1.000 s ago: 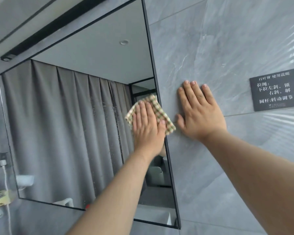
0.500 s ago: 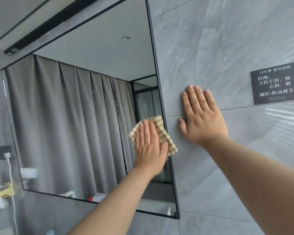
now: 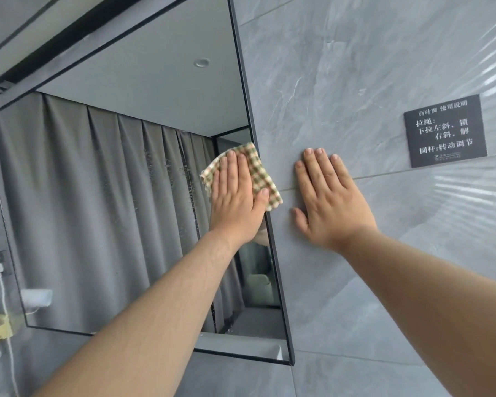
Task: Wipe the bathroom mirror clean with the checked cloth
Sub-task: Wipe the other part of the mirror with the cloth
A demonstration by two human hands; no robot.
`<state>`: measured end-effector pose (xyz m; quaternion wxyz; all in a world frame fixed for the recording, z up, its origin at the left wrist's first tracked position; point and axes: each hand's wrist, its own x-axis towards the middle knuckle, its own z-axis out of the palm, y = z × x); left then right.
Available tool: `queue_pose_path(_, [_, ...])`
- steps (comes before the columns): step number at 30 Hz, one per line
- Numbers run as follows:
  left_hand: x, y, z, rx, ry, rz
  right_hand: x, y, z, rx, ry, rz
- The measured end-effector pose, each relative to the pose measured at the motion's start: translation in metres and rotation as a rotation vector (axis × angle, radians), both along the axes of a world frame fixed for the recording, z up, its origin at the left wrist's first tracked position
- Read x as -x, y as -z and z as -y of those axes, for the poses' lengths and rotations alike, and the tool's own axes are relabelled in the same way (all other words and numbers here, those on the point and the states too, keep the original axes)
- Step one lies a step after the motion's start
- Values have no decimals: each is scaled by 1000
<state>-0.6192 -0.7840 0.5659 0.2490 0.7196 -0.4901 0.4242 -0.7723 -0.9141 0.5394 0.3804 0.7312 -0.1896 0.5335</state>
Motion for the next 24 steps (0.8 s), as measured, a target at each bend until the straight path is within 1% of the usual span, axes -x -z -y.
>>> queue_pose_path(4, [-7,66,-9,-84,-8,-11,17,41,6,76,-33,-72])
queue_pose_path(6, [-10,106,-12,-108,-14,-2,24,61,7,76,-42,-92])
queue_pose_path(9, [-13,153,-14,-102,-16,43,26,71,8,63,-26,-98])
queue_pose_path(11, [-13,164,-15,-109,-16,55,26,70,7,59,-16,-96])
queue_pose_path(14, [-12,151,-18,-147,-37,31,25,70,6,52,-24,-94])
queue_pose_path(16, [-9,122,-17,-138,-45,-17,25,70,6,46,-35,-95])
queue_pose_path(21, [12,28,-3,21,-31,-149,25,70,6,39,-29,-94])
queue_pose_path(24, [15,28,3,90,-26,-167,24,71,7,36,-27,-96])
